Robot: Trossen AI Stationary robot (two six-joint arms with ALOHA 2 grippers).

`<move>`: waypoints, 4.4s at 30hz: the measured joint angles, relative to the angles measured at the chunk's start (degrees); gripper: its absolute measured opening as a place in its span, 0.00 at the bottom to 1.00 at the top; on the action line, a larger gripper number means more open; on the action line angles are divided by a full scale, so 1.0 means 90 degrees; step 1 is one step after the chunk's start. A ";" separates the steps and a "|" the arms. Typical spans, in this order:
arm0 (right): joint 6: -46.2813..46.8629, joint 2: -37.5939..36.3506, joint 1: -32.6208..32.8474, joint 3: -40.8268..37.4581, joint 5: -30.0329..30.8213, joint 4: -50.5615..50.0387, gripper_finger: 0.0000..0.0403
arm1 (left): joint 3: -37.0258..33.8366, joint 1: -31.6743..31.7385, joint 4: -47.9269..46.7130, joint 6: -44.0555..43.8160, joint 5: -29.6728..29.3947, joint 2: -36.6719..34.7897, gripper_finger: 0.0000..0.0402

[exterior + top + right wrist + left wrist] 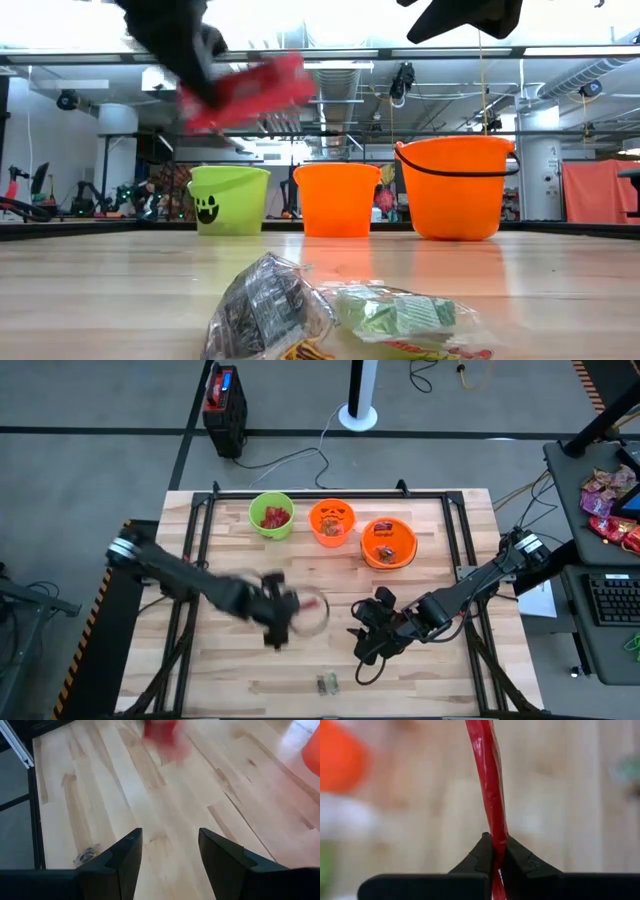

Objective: Sort candy by brand, put in halloween buckets
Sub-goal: Put the red candy into the green bucket, then put the green gummy into the left orange bucket

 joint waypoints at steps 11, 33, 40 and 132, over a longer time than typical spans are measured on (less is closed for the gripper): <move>0.0103 -0.0008 -0.0167 0.0002 0.0343 0.0025 0.46 | 0.0010 0.5043 -0.0369 0.1450 0.0477 -0.1874 0.00; -0.0002 -0.0012 -0.0600 0.0007 0.0343 -0.0004 0.46 | 0.0005 0.7905 -0.1167 0.2165 0.3349 -0.0653 0.18; 0.0414 -0.0012 -0.0608 0.0007 0.0069 -0.0005 0.46 | 0.0044 0.7738 -0.1596 0.1597 0.3875 -0.0877 0.39; -0.2858 0.4072 -0.5420 0.6166 -0.0961 -0.3258 0.03 | 0.1970 -0.1801 -0.1451 -0.2790 -0.5134 -0.2690 0.29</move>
